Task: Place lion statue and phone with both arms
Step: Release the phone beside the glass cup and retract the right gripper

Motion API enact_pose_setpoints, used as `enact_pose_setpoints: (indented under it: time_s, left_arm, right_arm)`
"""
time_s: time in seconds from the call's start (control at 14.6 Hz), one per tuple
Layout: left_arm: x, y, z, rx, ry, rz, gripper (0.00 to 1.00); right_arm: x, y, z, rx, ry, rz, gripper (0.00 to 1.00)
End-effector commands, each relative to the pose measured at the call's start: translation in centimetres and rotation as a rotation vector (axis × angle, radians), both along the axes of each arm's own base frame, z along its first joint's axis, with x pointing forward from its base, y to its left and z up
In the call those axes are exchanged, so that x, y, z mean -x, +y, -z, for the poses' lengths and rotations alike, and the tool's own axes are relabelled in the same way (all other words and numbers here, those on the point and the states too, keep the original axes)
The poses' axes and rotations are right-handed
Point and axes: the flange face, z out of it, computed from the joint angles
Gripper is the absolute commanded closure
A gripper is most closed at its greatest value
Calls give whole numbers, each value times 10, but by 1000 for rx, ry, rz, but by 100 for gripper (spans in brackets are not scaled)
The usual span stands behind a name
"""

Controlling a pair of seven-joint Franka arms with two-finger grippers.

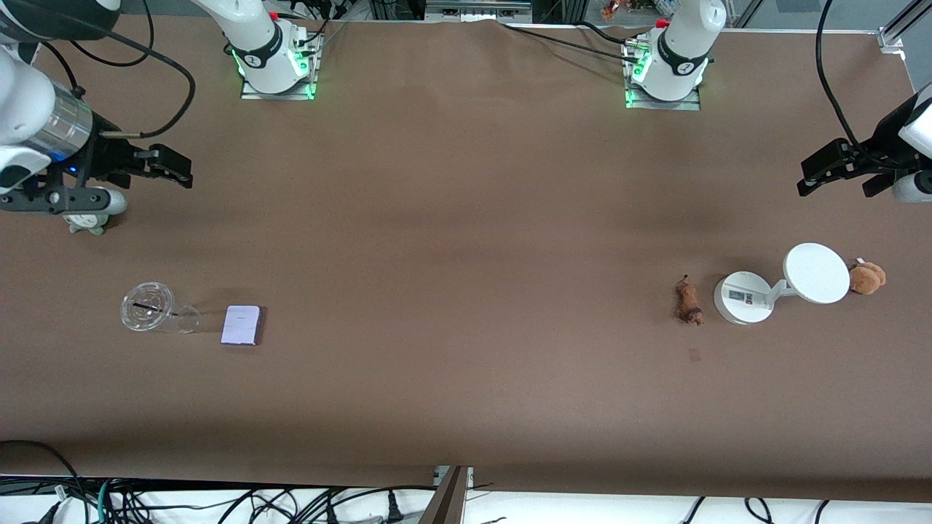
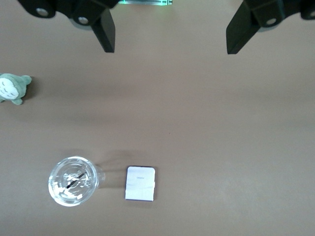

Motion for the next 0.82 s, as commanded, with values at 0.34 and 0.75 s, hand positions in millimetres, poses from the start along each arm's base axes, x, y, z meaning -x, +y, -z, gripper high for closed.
enact_pose_setpoints:
  time_s: [0.34, 0.75]
  left_arm:
    - [-1, 2, -4, -20, 7, -5, 0]
    - [-1, 3, -4, -20, 11, -6, 0]
  right_arm:
    - [7, -48, -7, -2, -6, 70, 0]
    - [0, -37, -8, -1, -5, 55, 0]
